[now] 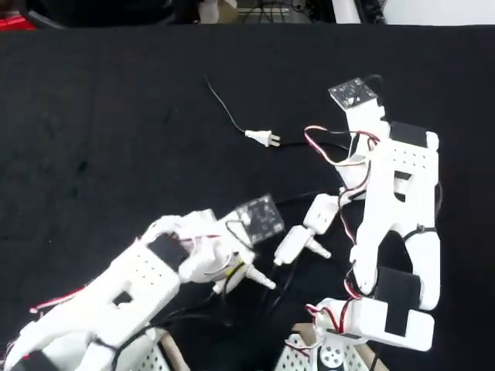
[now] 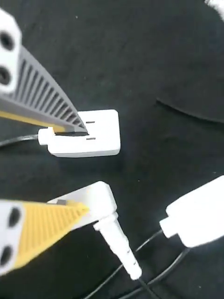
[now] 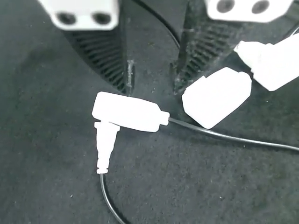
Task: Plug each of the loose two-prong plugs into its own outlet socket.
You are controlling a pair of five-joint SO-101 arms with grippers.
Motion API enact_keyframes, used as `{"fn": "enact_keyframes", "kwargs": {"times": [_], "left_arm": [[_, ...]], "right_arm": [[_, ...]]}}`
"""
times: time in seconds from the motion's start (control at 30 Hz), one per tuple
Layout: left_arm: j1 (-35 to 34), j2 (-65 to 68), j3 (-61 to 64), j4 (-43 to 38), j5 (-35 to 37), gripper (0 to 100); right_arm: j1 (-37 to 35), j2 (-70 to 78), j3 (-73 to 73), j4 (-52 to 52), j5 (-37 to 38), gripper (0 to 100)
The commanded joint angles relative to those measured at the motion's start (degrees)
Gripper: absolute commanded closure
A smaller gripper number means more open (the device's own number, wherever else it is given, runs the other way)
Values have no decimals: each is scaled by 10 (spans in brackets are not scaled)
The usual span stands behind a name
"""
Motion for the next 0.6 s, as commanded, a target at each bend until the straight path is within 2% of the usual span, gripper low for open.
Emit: {"fn": "enact_keyframes", "kwargs": {"times": [0.0, 0.17, 0.27, 0.57], "left_arm": [[-34, 98, -82, -8, 13, 765], [-50, 210, -153, 18, 9, 765], [-57, 222, -180, 55, -27, 765], [-109, 226, -190, 54, -55, 765]], "right_arm": [[-6, -1, -3, -9, -6, 864], [-6, -1, -3, -9, -6, 864], [-6, -1, -3, -9, -6, 864], [-6, -1, -3, -9, -6, 864]]}}
